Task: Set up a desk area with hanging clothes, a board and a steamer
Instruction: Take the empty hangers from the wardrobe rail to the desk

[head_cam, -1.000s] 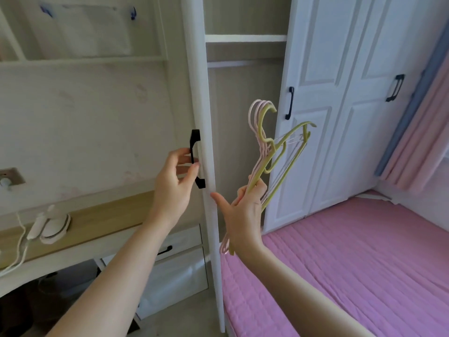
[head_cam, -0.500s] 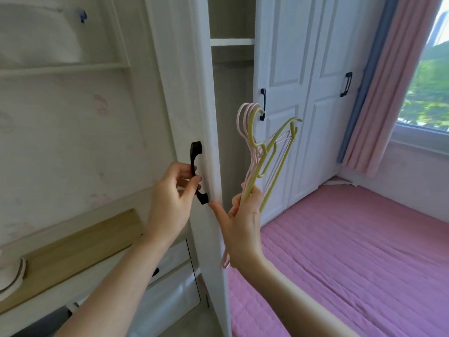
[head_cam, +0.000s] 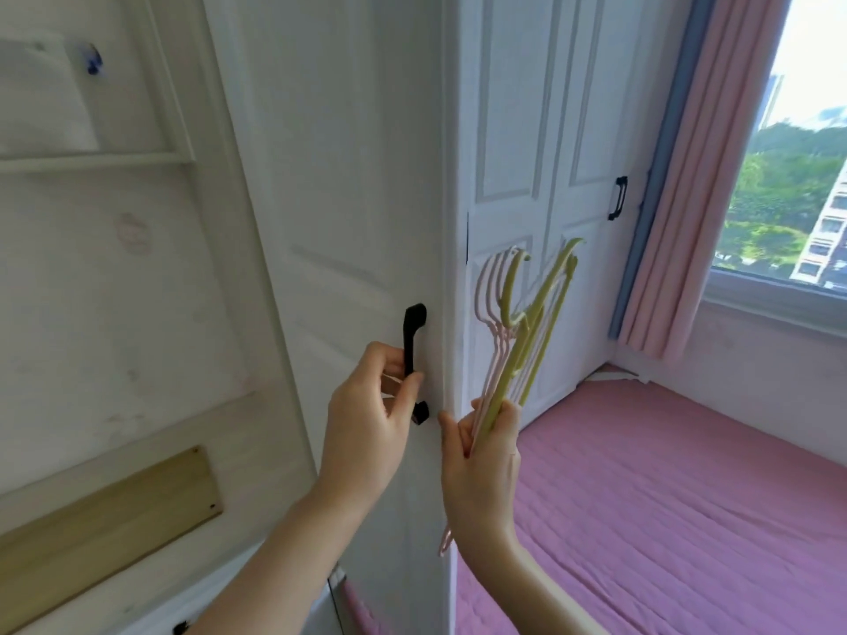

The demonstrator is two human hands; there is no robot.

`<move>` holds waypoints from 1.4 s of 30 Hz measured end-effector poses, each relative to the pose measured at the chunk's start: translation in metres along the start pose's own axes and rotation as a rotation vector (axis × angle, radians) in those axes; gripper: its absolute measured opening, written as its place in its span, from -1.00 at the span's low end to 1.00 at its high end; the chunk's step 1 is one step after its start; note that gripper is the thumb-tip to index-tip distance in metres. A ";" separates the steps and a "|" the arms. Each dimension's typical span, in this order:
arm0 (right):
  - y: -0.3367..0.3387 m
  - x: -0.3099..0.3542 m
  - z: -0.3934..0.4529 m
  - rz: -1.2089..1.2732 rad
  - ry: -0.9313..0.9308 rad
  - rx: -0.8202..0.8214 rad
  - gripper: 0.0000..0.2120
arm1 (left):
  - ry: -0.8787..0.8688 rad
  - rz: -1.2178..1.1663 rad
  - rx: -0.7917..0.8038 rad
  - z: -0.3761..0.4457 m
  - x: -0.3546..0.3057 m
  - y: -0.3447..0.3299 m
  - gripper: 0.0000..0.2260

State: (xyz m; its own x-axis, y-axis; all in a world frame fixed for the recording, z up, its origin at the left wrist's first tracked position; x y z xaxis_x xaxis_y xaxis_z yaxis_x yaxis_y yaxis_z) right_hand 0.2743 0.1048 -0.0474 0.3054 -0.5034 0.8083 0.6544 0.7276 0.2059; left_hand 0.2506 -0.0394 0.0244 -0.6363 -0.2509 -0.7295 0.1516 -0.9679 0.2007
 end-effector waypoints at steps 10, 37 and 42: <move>0.005 -0.063 0.087 0.054 -0.032 -0.030 -0.63 | -0.019 0.141 -0.001 0.052 0.022 -0.085 -0.95; -0.086 -0.155 0.253 0.145 -0.201 0.082 -0.74 | 0.006 0.181 0.112 0.198 0.116 -0.178 -0.93; -0.106 -0.162 0.274 0.126 -0.213 0.029 -0.73 | -0.040 0.186 0.176 0.220 0.129 -0.182 -0.89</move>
State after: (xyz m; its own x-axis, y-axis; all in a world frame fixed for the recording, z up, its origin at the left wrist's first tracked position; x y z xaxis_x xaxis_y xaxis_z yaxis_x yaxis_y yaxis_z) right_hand -0.0343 0.2369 -0.0489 0.2287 -0.3007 0.9259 0.5990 0.7932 0.1097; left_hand -0.0261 0.1083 0.0375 -0.6393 -0.4205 -0.6438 0.1373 -0.8862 0.4424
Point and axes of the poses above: each hand's wrist, its own z-axis towards the middle knuckle, its own y-axis out of the back of the hand, x = y × z, the point moved 8 cm from there along z, towards the middle knuckle, and after that the axes turned 12 degrees about -z, right-handed, at the moved point
